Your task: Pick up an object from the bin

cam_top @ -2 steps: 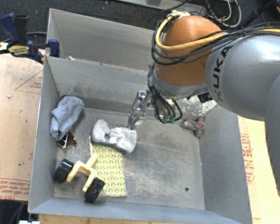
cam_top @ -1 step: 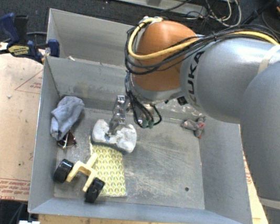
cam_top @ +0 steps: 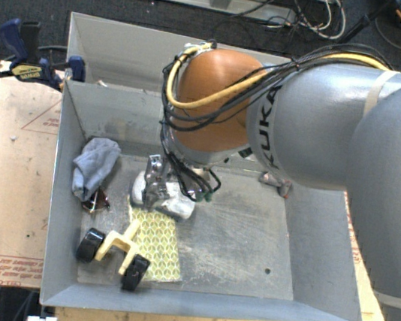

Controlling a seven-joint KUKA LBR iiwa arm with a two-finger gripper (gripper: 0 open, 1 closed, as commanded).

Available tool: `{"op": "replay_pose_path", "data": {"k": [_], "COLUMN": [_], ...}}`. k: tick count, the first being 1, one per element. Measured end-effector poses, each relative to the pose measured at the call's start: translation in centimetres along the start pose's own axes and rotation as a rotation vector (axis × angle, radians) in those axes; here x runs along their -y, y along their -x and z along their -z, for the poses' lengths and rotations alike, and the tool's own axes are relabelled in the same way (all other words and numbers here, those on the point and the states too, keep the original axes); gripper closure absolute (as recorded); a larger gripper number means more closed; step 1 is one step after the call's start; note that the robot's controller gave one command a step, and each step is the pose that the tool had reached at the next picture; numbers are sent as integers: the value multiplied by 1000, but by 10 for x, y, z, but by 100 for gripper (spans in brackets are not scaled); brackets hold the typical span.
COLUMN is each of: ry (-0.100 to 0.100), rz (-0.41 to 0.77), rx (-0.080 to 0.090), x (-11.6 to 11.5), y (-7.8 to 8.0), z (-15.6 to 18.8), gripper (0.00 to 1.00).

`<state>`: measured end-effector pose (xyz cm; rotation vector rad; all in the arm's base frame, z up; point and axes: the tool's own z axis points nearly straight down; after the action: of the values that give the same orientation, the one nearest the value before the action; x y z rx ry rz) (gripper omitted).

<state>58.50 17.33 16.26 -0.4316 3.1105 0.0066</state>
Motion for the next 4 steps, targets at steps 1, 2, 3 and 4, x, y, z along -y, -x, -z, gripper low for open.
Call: {"op": "replay_pose_path", "data": {"k": [1,2,3,4], "ry": [-1,-4,-3,-3], "rz": [62,251,388,707], "rx": [1,-3,-4,2], "x": [2,26,8,24], "y": [-7,-18,-28,-26], "z": [-3,-60,-36,-50], "gripper": [100,100,100,100]}}
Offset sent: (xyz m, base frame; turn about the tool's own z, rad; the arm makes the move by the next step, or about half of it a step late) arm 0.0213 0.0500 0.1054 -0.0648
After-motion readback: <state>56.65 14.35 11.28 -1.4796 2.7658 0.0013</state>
